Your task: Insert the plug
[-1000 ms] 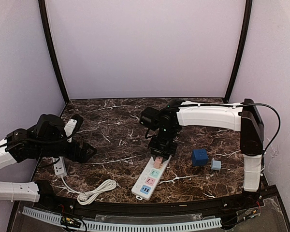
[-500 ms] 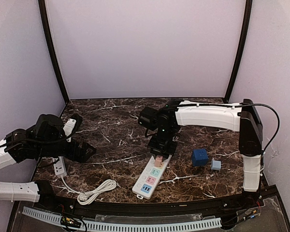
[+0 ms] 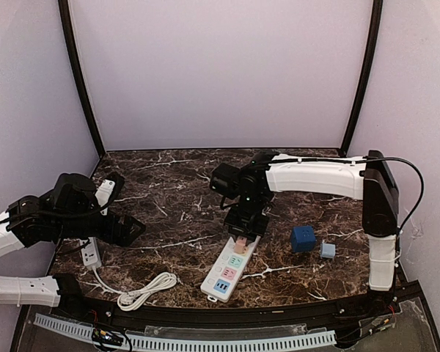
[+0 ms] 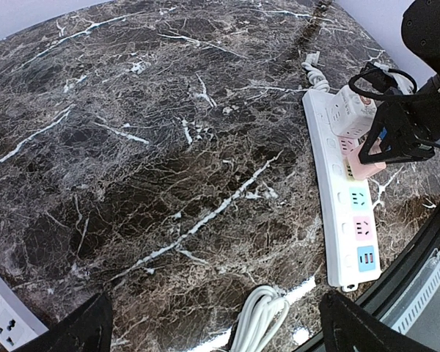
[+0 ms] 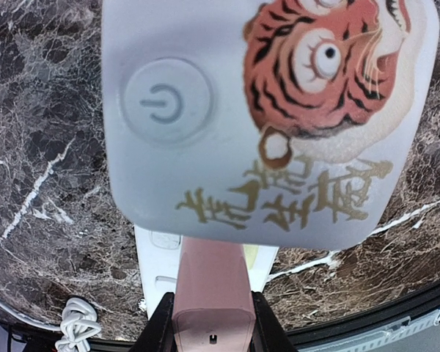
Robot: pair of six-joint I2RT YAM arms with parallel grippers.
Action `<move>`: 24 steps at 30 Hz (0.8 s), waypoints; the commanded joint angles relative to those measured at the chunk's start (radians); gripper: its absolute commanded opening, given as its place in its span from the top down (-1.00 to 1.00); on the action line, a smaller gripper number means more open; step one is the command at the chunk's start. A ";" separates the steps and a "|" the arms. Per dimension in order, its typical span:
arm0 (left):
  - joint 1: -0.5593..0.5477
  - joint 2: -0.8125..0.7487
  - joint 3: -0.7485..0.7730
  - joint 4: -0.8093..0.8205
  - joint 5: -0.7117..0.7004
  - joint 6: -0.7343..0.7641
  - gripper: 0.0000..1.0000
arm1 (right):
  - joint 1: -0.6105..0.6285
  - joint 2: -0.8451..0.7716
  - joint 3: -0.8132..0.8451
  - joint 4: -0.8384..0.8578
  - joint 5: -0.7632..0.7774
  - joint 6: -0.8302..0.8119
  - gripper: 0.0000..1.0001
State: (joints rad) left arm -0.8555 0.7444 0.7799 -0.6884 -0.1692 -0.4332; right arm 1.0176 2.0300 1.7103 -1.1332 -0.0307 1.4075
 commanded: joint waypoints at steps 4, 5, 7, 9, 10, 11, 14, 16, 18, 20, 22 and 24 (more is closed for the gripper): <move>0.004 -0.008 -0.001 -0.017 -0.010 0.001 -0.98 | 0.001 0.005 -0.030 0.012 0.003 -0.009 1.00; 0.004 -0.008 -0.001 -0.017 -0.009 0.001 -0.98 | 0.001 0.006 -0.036 0.012 0.003 -0.011 1.00; 0.004 -0.008 -0.001 -0.016 -0.009 0.001 -0.98 | -0.001 0.007 -0.045 0.011 0.002 -0.011 1.00; 0.004 -0.009 -0.001 -0.016 -0.010 0.001 -0.98 | -0.001 0.009 -0.047 0.009 0.001 -0.011 1.00; 0.005 -0.008 -0.001 -0.016 -0.010 0.001 -0.98 | -0.001 0.012 -0.046 0.007 0.000 -0.014 1.00; 0.005 -0.008 -0.001 -0.016 -0.010 0.001 -0.98 | -0.001 0.015 -0.043 0.005 0.000 -0.015 1.00; 0.005 -0.006 -0.001 -0.016 -0.008 -0.001 -0.97 | -0.001 0.031 -0.024 -0.011 0.000 -0.021 1.00; 0.005 -0.005 -0.001 -0.016 -0.007 -0.001 -0.97 | -0.001 0.049 -0.001 -0.032 0.001 -0.026 1.00; 0.005 -0.005 -0.001 -0.016 -0.009 -0.001 -0.97 | -0.001 0.069 0.025 -0.061 0.002 -0.031 1.00; 0.005 -0.005 -0.001 -0.016 -0.009 -0.001 -0.98 | -0.001 0.088 0.048 -0.082 0.001 -0.036 1.00; 0.004 -0.005 -0.001 -0.016 -0.008 0.000 -0.97 | -0.002 0.099 0.061 -0.091 -0.002 -0.040 1.00; 0.005 -0.005 -0.001 -0.016 -0.008 0.000 -0.97 | -0.001 0.109 0.071 -0.096 -0.005 -0.041 1.00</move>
State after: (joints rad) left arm -0.8555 0.7444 0.7799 -0.6884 -0.1699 -0.4332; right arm 1.0172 2.0762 1.7691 -1.1843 -0.0338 1.3853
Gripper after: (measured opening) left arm 0.987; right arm 0.243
